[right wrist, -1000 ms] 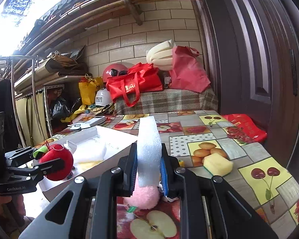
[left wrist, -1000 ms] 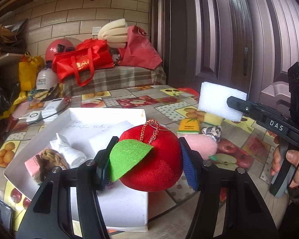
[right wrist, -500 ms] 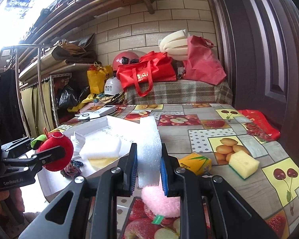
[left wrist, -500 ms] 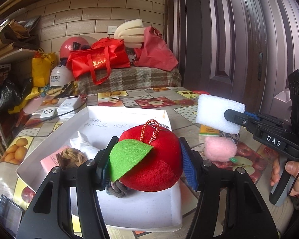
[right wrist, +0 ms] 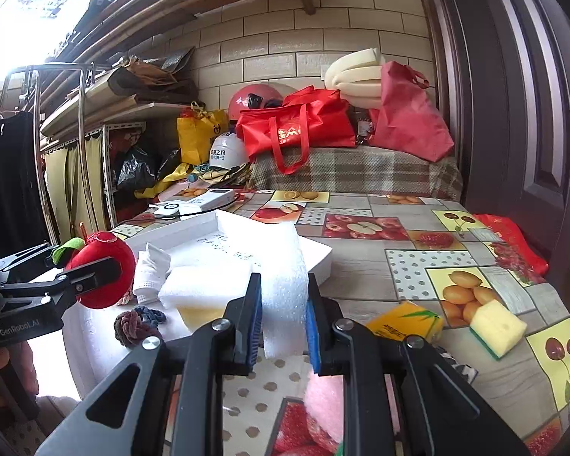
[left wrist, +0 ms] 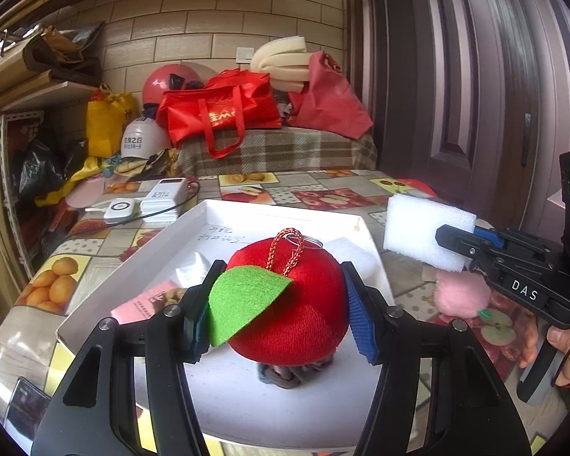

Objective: Organize soft objects
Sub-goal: 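Carry apple plush with left tool while right tool carries foam block, release both into tray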

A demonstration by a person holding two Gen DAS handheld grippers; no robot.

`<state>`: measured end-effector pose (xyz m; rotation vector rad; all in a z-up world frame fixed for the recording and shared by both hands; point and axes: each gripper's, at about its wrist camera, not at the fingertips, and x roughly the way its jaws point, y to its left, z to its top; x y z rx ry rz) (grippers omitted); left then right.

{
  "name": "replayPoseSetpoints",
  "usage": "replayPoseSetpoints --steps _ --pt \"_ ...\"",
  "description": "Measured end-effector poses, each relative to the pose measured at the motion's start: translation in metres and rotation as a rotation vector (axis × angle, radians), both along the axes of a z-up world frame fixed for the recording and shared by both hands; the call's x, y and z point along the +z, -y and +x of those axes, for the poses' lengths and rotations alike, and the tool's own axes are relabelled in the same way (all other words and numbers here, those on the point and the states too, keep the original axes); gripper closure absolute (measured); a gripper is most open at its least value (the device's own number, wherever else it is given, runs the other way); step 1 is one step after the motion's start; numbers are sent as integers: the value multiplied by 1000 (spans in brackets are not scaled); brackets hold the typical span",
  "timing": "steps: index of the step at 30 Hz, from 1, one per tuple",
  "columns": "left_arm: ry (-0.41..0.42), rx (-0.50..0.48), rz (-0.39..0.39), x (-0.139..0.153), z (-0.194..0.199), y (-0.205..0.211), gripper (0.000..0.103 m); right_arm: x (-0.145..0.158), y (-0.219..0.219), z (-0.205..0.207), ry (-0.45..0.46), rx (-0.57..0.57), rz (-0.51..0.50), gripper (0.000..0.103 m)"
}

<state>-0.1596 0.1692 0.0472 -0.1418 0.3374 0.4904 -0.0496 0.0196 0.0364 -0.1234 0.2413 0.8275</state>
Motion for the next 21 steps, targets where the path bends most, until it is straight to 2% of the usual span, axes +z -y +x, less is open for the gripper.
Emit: replayPoseSetpoints --steps 4,9,15,21 --pt "-3 38 5 -1 -1 -14 44 0 -11 3 -5 6 -4 84" --pt "10 75 -27 -2 -4 -29 44 1 -26 5 -5 13 -4 84" --pt "7 106 -17 -2 -2 -37 44 2 -42 4 -4 21 -7 84" --pt "0 123 -66 -4 2 -54 44 3 -60 0 11 51 -28 84"
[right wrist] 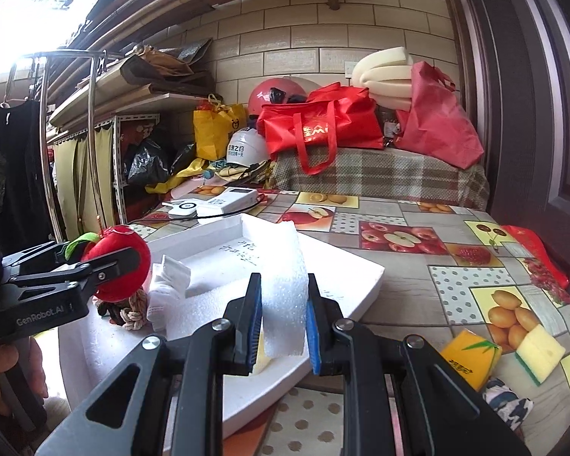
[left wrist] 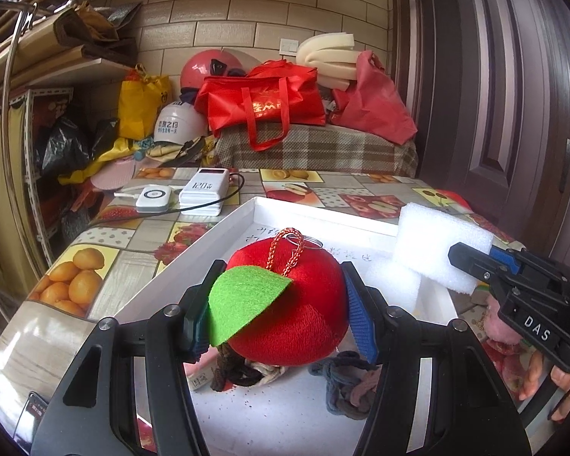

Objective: Organize soft objects
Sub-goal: 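Carry apple plush with left tool while right tool carries foam block, release both into tray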

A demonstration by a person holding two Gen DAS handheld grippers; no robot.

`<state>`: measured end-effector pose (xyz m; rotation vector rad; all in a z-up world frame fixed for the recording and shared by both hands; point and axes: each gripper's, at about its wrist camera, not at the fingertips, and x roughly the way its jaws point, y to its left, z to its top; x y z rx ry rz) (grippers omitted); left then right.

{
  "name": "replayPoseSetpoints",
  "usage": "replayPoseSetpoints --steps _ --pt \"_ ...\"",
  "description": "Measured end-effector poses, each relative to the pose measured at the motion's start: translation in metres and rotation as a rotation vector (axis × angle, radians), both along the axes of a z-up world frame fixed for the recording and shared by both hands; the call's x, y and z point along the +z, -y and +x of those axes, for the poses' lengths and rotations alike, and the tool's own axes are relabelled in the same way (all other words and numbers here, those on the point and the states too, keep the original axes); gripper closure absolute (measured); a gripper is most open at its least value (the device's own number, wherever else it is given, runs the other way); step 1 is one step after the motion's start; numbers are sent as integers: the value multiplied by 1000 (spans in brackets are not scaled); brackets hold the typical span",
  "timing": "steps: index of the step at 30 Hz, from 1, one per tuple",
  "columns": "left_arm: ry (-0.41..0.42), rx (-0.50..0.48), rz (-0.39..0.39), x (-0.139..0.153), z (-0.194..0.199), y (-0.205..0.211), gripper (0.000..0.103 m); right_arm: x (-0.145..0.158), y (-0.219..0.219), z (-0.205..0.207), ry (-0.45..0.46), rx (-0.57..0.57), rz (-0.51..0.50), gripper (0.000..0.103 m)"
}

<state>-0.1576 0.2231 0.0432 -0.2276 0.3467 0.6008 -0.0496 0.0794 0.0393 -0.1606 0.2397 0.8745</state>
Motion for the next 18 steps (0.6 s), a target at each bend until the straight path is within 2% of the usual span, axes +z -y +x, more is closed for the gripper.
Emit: replayPoseSetpoints --steps 4,11,18 --pt "-8 3 -38 -2 3 -9 44 1 -18 6 -15 10 -18 84" --pt "-13 7 -30 -1 6 -9 44 -1 -31 17 -50 0 -18 84" --pt "0 27 -66 0 6 -18 44 0 -37 26 -76 -20 -10 84"
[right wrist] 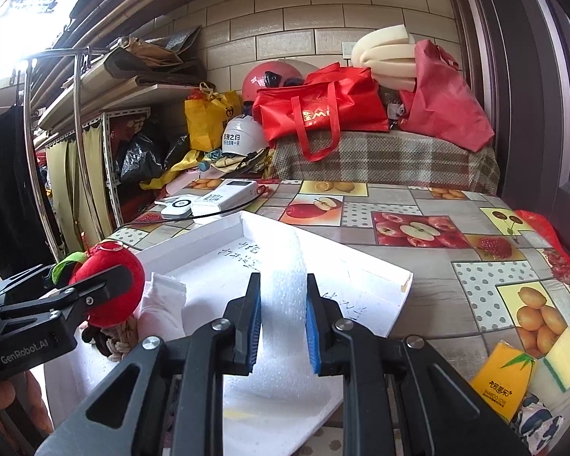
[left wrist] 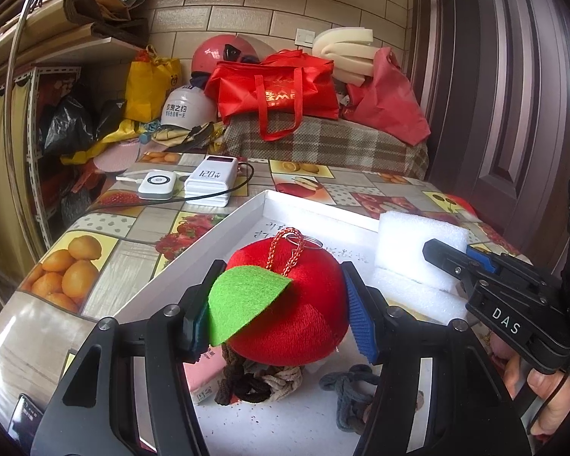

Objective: Organize soft objects
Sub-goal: 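Carry apple plush with left tool while right tool carries foam block, release both into tray, then move both open tools back toward the pink pom-pom and black-and-white cloth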

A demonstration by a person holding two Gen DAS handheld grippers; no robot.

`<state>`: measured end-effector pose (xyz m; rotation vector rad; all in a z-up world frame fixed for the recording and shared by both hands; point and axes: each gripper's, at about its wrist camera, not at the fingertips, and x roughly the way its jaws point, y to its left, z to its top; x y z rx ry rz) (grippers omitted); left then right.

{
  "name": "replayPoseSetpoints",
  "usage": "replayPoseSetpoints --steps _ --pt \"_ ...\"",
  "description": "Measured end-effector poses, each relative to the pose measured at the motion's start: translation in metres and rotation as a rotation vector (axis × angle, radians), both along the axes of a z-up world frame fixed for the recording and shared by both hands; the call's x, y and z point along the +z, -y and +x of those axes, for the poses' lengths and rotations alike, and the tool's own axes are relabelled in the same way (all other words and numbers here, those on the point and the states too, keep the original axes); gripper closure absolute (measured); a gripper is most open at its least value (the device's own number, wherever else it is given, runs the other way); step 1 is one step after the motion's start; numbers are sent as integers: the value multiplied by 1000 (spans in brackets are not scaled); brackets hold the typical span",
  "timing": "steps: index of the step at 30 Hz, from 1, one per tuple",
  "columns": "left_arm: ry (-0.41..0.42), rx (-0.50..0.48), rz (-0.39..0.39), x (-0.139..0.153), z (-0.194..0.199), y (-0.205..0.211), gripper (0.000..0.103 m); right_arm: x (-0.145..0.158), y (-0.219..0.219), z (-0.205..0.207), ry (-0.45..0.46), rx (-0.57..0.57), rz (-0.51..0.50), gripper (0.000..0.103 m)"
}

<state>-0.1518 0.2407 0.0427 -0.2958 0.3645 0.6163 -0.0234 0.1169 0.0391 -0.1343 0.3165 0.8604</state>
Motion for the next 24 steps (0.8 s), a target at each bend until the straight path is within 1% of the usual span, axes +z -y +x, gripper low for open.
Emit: replayPoseSetpoints --steps 9,10,11,12,13,14,15,16,17,19,20,21,24 --pt "-49 5 36 0 13 2 42 0 -7 7 -15 -4 -5 84" --pt "-55 6 41 1 13 3 42 0 -7 7 -15 -1 -6 83" --pt "-67 8 45 1 15 3 38 0 -7 7 -13 -1 -6 83" --pt "-79 10 50 1 16 4 38 0 -7 7 -11 -2 -6 80" --pt "-99 20 60 1 18 4 36 0 -7 6 -7 -7 -4 59" --pt "-112 28 68 2 20 4 32 0 -7 5 -1 -12 -2 41" --pt "-117 43 74 3 21 4 26 1 -5 3 7 -14 6 13" --pt "-113 64 79 5 20 2 20 1 -2 2 15 -34 19 11" --pt "-109 76 78 7 20 -1 10 2 3 2 19 -38 43 11" --pt "-120 96 66 9 20 -5 0 3 11 1 25 -38 83 8" --pt "-119 100 63 9 19 -5 0 3 14 -1 30 -44 93 7" --pt "-115 94 64 10 18 -3 0 4 17 -3 34 -43 100 1" --pt "-99 58 72 12 13 5 0 4 30 -18 62 -9 116 0"
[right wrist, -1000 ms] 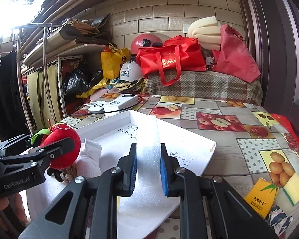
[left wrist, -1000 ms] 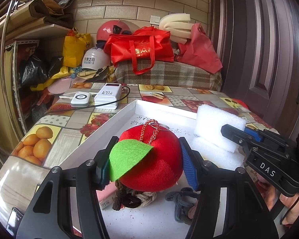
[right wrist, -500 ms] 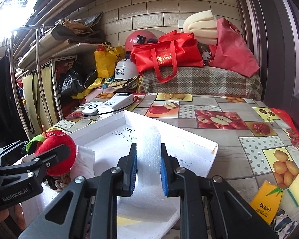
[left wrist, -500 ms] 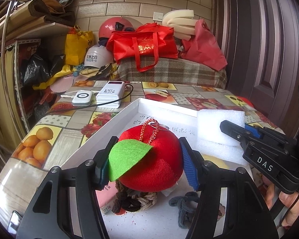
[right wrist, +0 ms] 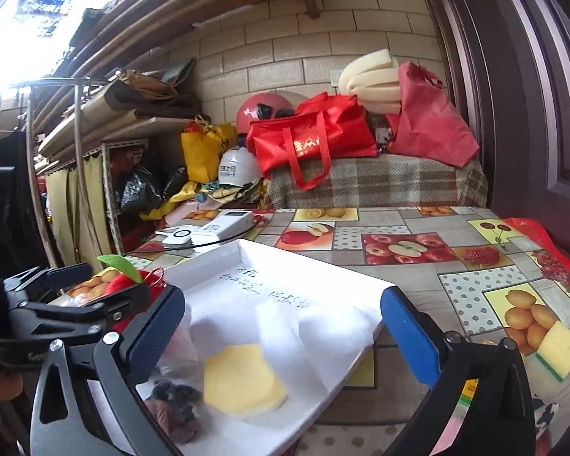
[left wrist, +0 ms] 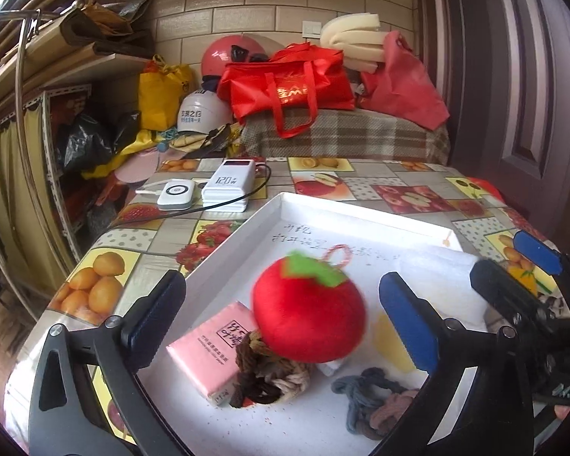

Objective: Organize soft objects
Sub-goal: 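Move both open tools back toward the pink pom-pom and black-and-white cloth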

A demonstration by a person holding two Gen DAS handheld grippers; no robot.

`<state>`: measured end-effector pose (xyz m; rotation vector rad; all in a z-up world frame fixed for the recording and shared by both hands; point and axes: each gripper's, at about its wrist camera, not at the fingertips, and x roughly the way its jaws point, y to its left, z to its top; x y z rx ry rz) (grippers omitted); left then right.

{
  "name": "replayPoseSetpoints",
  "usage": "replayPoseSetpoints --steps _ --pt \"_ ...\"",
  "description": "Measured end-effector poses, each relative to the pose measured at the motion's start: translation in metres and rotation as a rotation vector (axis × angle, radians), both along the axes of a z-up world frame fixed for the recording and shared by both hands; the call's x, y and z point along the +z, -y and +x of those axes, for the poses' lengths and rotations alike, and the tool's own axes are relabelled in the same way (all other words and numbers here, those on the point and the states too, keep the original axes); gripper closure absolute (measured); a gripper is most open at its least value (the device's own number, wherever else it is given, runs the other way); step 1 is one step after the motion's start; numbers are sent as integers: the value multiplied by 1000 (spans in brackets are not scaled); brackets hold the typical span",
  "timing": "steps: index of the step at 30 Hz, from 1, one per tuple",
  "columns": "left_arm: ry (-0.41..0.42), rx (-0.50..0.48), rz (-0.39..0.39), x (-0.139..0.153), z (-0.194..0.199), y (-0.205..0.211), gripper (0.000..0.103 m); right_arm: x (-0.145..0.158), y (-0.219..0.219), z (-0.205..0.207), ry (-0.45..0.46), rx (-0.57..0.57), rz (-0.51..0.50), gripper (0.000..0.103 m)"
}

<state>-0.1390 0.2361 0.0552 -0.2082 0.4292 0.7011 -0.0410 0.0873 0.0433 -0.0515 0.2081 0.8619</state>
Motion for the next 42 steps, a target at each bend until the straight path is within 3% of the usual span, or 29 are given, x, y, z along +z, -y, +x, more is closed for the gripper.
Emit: replayPoseSetpoints --steps 6,11,17,23,30,36,39,42 --pt "155 -74 -76 2 -20 28 0 1 23 -21 30 52 11 0" --pt "152 -122 -72 5 -15 61 0 1 53 -27 50 -4 7 0" --pt "109 -263 -64 -5 6 105 0 0 101 -25 85 -154 -55 0" --pt "49 -340 40 -6 21 134 0 -5 160 13 -93 -264 -12 0" --pt "53 -346 10 -8 19 129 0 -14 203 48 -230 -407 24 0" --pt "-42 -451 29 -12 40 148 0 -27 227 66 -376 -425 100 0" --pt "-99 -523 -31 -18 65 158 1 -28 226 68 -390 -420 92 0" --pt "-141 -553 -35 -21 95 171 1 -27 209 67 -369 -346 27 0"
